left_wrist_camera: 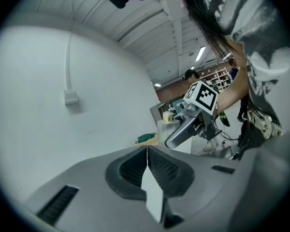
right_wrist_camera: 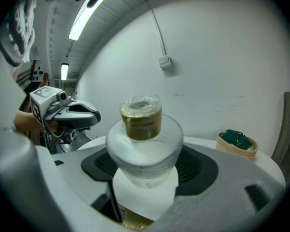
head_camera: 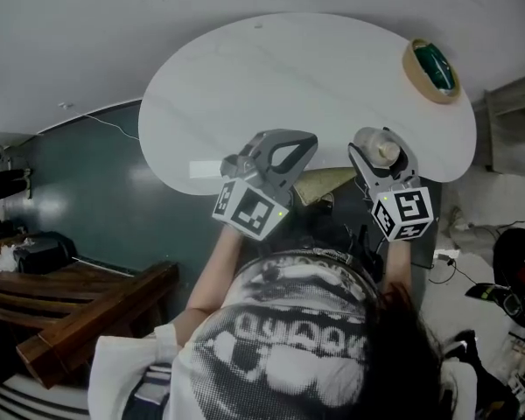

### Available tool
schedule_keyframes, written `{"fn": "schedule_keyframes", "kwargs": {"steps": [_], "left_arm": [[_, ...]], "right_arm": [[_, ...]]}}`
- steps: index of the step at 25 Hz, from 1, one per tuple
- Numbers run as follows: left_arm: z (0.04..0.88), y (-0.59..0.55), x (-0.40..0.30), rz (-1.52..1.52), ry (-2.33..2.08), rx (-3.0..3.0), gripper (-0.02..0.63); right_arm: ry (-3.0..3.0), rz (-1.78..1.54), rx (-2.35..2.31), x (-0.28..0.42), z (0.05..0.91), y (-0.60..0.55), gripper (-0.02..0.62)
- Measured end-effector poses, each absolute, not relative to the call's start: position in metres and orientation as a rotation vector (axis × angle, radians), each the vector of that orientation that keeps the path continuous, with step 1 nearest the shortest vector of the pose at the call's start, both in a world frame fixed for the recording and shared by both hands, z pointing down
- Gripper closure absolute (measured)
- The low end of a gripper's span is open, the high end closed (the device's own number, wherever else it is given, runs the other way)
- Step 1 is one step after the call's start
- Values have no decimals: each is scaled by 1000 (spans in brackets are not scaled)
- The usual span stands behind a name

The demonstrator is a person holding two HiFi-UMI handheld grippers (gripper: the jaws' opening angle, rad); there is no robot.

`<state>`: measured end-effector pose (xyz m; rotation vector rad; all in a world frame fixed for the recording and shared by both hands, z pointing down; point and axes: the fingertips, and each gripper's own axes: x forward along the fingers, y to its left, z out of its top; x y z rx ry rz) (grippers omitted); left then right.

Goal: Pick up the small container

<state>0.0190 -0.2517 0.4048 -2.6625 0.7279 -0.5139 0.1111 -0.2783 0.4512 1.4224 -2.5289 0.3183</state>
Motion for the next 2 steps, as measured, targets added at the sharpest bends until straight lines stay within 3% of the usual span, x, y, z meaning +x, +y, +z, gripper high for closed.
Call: {"fn": "schedule_keyframes", "kwargs": {"steps": [2], "left_arm": [[406, -254, 19, -514, 727, -2659, 601]], "right_arm": [[-2532, 314, 1426, 112, 452, -283, 267]]}}
